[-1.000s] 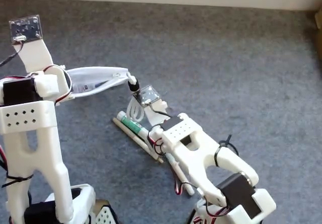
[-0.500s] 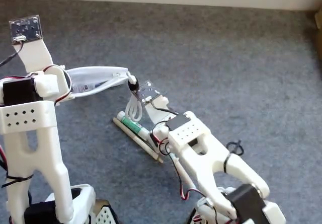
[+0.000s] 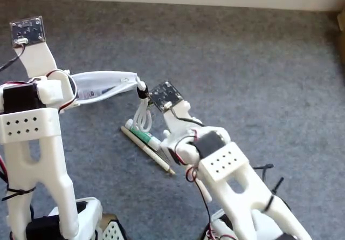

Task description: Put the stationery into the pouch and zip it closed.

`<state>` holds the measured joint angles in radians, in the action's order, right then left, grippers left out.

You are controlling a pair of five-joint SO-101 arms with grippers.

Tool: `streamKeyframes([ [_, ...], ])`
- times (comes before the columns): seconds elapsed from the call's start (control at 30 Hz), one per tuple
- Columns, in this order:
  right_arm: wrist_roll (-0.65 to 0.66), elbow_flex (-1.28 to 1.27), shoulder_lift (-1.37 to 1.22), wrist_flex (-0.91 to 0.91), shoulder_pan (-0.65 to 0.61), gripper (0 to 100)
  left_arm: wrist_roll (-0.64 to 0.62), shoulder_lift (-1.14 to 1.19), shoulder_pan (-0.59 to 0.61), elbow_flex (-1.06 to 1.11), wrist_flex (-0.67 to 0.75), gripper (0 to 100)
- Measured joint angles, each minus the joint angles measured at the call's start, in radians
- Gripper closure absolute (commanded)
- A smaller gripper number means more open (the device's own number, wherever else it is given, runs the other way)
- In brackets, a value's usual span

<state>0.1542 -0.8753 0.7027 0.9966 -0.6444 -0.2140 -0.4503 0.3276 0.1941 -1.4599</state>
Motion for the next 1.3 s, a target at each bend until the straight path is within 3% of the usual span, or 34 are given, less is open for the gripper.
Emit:
streamKeyframes([
  [0.5, -0.002, -0.055, 0.525, -0.057, -0.126, 99.5, 0.000, 0.000, 0.000, 0.000, 0.000, 99],
  [0.73, -0.095, -0.071, 0.555, -0.252, -0.126, 99.5, 0.000, -0.012, 0.000, 0.023, 0.003, 99],
  [1.3, -0.103, -0.071, 0.557, -0.649, -0.224, 99.5, -0.003, -0.012, 0.000, 0.023, 0.003, 99],
])
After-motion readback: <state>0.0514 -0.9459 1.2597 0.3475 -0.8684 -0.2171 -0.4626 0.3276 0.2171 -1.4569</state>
